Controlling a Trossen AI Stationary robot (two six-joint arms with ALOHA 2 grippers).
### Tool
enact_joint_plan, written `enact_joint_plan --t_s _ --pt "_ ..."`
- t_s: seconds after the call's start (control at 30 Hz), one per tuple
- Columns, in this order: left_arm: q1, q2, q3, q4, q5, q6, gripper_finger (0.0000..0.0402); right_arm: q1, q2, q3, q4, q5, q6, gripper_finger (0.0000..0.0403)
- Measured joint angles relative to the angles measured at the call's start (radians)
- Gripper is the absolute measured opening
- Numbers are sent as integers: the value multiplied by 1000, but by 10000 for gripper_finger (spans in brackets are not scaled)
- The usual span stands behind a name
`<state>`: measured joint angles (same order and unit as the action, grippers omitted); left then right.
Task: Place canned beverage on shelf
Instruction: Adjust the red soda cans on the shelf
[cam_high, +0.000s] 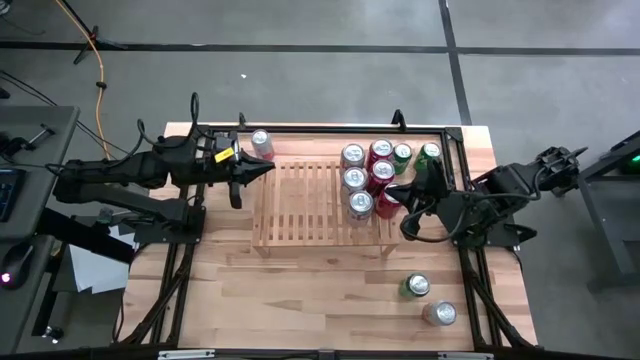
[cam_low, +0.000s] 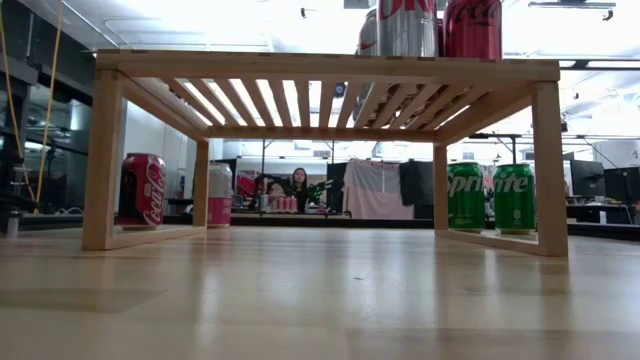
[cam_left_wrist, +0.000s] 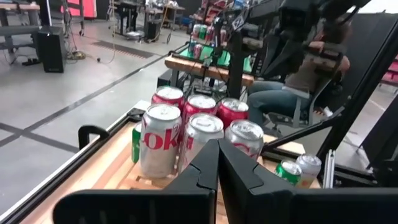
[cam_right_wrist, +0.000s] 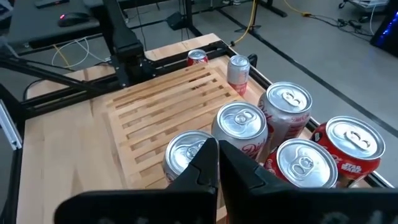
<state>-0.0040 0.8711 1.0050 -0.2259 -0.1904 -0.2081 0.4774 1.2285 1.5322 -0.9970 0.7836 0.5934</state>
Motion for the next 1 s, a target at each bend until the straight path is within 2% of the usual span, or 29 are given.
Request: enact_joint_plan --t_s 0.23,0.43,0.63,0.8,1.0 --pt "0 1 0 -1 4 0 0 0 0 0 0 1 35 0" --pt "0 5 0 -2 4 26 0 0 0 0 1 105 63 0" --pt "0 16 0 1 -3 18 0 -21 0 0 -6 122 34 0" --pt "0 35 0 -1 -57 0 0 -70 -1 0 -20 36 -111 0" --pt "1 47 1 14 -63 -53 0 -140 -12 0 -20 -65 -269 0"
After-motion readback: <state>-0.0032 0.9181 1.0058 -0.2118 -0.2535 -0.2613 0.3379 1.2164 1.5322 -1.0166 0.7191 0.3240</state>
